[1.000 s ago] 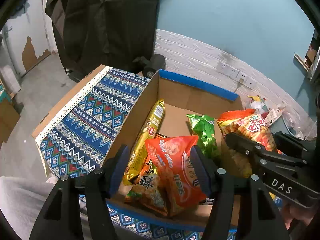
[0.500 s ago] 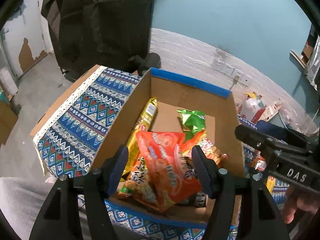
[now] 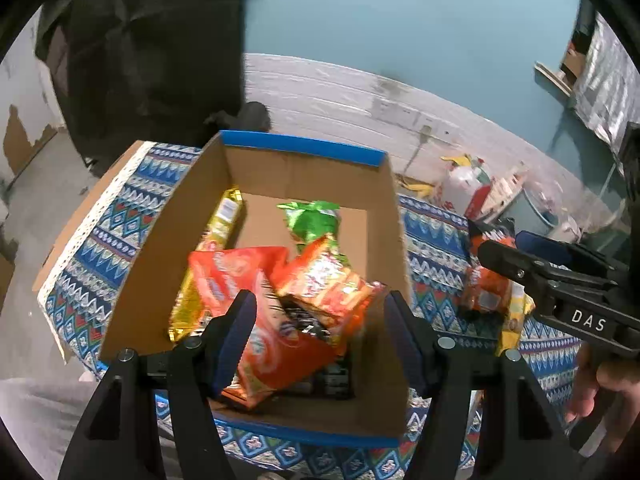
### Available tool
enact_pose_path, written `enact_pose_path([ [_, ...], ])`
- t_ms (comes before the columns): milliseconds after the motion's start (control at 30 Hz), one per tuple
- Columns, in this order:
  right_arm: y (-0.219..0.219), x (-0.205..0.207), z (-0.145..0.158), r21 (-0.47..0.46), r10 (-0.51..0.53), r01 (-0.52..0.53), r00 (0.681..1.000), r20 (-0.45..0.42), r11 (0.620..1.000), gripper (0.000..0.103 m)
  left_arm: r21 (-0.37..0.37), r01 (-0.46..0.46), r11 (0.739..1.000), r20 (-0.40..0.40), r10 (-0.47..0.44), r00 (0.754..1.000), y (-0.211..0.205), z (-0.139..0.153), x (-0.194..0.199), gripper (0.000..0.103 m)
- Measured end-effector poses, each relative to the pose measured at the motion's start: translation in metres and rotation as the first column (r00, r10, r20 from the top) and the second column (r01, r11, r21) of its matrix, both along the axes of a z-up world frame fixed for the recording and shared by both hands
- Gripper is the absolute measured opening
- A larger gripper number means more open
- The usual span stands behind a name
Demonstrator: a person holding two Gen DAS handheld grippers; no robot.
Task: Organize snacks
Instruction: 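Move both grippers back to the remaining bags on the blanket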
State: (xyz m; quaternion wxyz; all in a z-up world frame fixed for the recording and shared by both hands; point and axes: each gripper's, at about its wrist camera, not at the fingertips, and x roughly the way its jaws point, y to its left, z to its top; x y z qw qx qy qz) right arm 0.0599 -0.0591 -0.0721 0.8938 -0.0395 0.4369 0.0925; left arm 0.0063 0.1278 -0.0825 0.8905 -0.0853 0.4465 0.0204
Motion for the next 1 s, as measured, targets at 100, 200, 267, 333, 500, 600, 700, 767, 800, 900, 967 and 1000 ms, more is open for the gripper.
enact_pose_path([
  [100, -0.018, -0.008, -0.003, -0.007, -0.030, 0.030, 1.000, -0.010, 1.000, 0.073, 0.001, 0.036, 0.999, -0.003, -0.036, 0.999, -0.016, 0.001, 0.001, 0.067],
  [200, -0.036, -0.016, -0.010, -0.016, -0.063, 0.063, 0.998, -0.027, 0.998, 0.073, 0.001, 0.067, 0.998, -0.004, -0.067, 0.998, -0.031, 0.002, 0.003, 0.067],
  [267, -0.048, -0.021, -0.013, -0.017, -0.081, 0.081, 0.996, -0.035, 0.997, 0.073, 0.008, 0.091, 0.996, -0.003, -0.091, 0.996, -0.043, 0.003, 0.004, 0.067],
  [333, -0.058, -0.024, -0.016, -0.024, -0.099, 0.098, 0.994, -0.040, 0.995, 0.073, 0.023, 0.115, 0.993, -0.001, -0.115, 0.993, -0.055, 0.004, 0.004, 0.068],
  [500, -0.079, -0.036, -0.019, -0.024, -0.132, 0.131, 0.990, -0.046, 0.991, 0.073, 0.069, 0.191, 0.979, 0.008, -0.192, 0.981, -0.091, -0.001, 0.001, 0.071],
  [600, -0.093, -0.043, -0.024, -0.028, -0.158, 0.157, 0.986, -0.058, 0.987, 0.073, 0.079, 0.237, 0.968, 0.004, -0.238, 0.971, -0.110, -0.006, 0.000, 0.071],
  [700, -0.106, -0.047, -0.032, -0.035, -0.184, 0.181, 0.980, -0.078, 0.983, 0.073, 0.095, 0.282, 0.955, -0.006, -0.283, 0.959, -0.128, -0.015, 0.000, 0.071],
  [767, -0.115, -0.049, -0.039, -0.038, -0.199, 0.196, 0.976, -0.084, 0.980, 0.073, 0.081, 0.308, 0.948, -0.029, -0.306, 0.951, -0.137, -0.024, 0.002, 0.072],
  [800, -0.119, -0.050, -0.043, -0.042, -0.211, 0.208, 0.974, -0.089, 0.977, 0.073, 0.084, 0.316, 0.945, -0.035, -0.314, 0.949, -0.141, -0.029, 0.003, 0.072],
  [900, -0.133, -0.049, -0.058, -0.047, -0.243, 0.239, 0.962, -0.124, 0.970, 0.073, 0.122, 0.336, 0.934, -0.030, -0.335, 0.942, -0.153, -0.037, 0.005, 0.072],
  [967, -0.141, -0.049, -0.065, -0.033, -0.256, 0.254, 0.957, -0.136, 0.967, 0.073, 0.136, 0.347, 0.928, -0.019, -0.348, 0.937, -0.159, -0.041, 0.005, 0.072],
  [1000, -0.144, -0.048, -0.068, -0.024, -0.263, 0.262, 0.954, -0.144, 0.965, 0.073, 0.135, 0.355, 0.925, -0.021, -0.356, 0.934, -0.163, -0.044, 0.007, 0.072],
])
